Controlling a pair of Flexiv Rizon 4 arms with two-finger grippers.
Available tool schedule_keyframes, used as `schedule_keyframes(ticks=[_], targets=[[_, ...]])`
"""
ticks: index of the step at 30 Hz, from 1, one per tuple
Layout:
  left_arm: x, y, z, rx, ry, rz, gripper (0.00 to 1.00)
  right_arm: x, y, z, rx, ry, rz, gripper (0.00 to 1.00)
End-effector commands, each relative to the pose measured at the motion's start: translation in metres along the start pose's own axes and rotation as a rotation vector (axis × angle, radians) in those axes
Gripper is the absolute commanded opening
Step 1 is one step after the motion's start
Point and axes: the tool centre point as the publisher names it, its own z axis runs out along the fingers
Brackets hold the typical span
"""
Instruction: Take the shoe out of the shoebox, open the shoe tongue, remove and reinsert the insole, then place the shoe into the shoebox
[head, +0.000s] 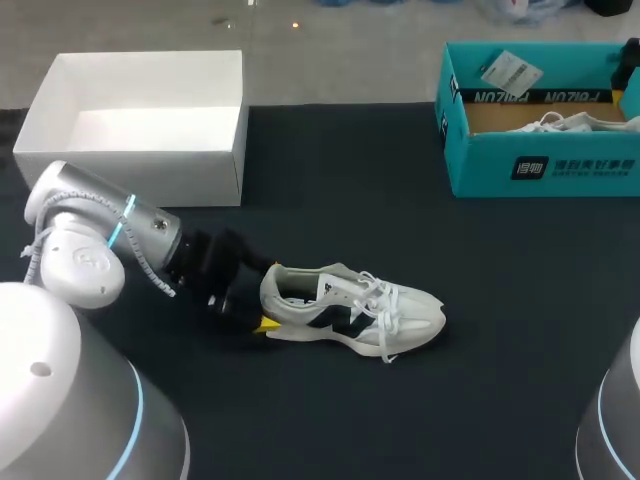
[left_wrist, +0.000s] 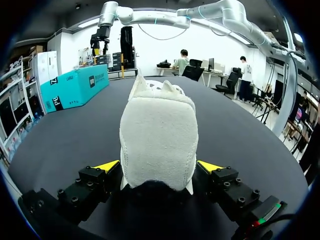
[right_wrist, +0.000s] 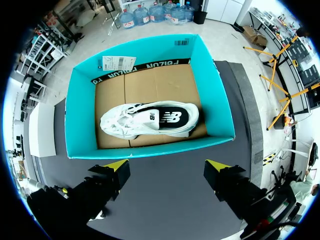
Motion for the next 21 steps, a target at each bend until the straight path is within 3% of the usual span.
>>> schedule_keyframes(ticks=[1,5,6,7,10,21], targets=[[0.002,0.004,0.009,0.008,-0.027,-0.004,1.0,0.0,0.0,0.0,-0.001,0.0,0.0,1.0],[0.0,0.006,0.012,0.019,-0.055,-0.01,1.0,0.0,0.0,0.0,-0.001,0.0,0.0,1.0],[0.0,0.007,0.012,0.018,-0.063,-0.012,0.87,0.0,0.0,0.0,-0.001,0.0,0.0,1.0],[0.0,0.007,0.012,0.022,-0.069,-0.017,0.53,0.0,0.0,0.0,-0.001,0.0,0.0,1.0],[0.0,0.008,0.013,0.024,-0.076,-0.02,0.0,0.0,0.0,0.0,-0.001,0.0,0.0,1.0],[0.01,0.006,0.0,0.041,-0.169,-0.038,0.0,0.0,0.0,0.0,-0.001,0.0,0.0,1.0]])
